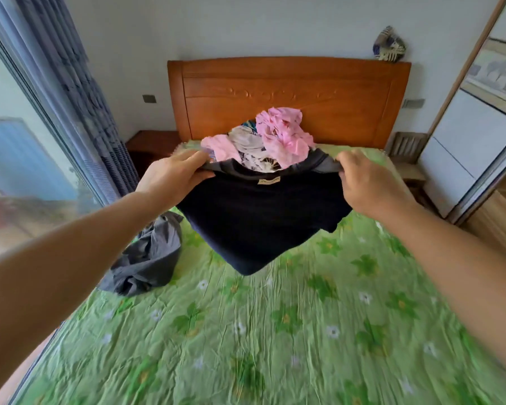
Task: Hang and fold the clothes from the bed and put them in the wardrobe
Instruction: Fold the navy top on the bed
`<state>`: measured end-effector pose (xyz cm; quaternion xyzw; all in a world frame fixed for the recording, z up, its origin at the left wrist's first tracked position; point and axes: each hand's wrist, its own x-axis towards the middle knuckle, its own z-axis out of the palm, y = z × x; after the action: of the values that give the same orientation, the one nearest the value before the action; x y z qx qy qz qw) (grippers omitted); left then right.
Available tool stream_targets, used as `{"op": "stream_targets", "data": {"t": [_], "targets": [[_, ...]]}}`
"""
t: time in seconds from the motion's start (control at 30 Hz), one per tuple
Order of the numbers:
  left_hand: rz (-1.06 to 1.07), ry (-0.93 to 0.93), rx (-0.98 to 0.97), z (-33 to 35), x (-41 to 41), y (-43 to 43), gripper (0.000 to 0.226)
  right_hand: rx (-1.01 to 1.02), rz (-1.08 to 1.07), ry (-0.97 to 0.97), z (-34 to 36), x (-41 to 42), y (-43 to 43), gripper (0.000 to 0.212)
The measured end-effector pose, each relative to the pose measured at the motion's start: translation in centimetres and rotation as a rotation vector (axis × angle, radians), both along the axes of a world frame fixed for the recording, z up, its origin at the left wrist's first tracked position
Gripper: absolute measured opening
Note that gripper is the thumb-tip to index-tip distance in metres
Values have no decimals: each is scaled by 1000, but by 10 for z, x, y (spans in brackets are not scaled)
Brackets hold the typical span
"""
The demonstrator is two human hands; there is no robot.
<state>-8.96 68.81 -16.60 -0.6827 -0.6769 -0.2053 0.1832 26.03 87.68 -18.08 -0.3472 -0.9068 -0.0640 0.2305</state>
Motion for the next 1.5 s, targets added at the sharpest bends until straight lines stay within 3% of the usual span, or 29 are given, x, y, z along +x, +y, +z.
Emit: {"op": "stream_targets", "data": {"t": [0.23, 0.37, 0.57, 0.7, 0.87, 1.03, 1.13, 1.23, 1.33, 1.4, 1.5], "targets": [[-141, -26, -362, -154, 22, -63, 22, -365, -36, -301, -160, 20, -76, 22], [-166, 9, -531, -274, 52, -120, 35, -573, -36, -473, -274, 37, -141, 26], [-110, 13, -1002, -434, 89, -203, 13, -756, -14, -695, -416, 64, -236, 30], [-122, 65, -1250, -498, 104, -245, 46, -798, 32, -779, -481, 79, -280, 44], [-123, 123, -1317, -544, 108, -267, 58, -787, 108, -776, -529, 92, -298, 70], [-98, 96, -1376, -574, 112, -273, 45, -765, 179, -840, -562, 101, -304, 59], [-73, 53, -1478, -590, 115, -277, 43, -894, 184, -905, -579, 100, -316, 65], [-43, -13, -1573, -599, 119, -288, 32, -1066, 134, -945, -590, 99, -330, 49], [228, -323, -1382, -601, 116, -295, 28, -956, -138, -458, -592, 104, -331, 29], [476, -543, -1109, -603, 110, -295, 34, -865, -427, -311, -597, 110, -321, 36], [757, -837, -1025, -610, 99, -290, 43, -1213, -665, -305, -609, 113, -305, 38]]}}
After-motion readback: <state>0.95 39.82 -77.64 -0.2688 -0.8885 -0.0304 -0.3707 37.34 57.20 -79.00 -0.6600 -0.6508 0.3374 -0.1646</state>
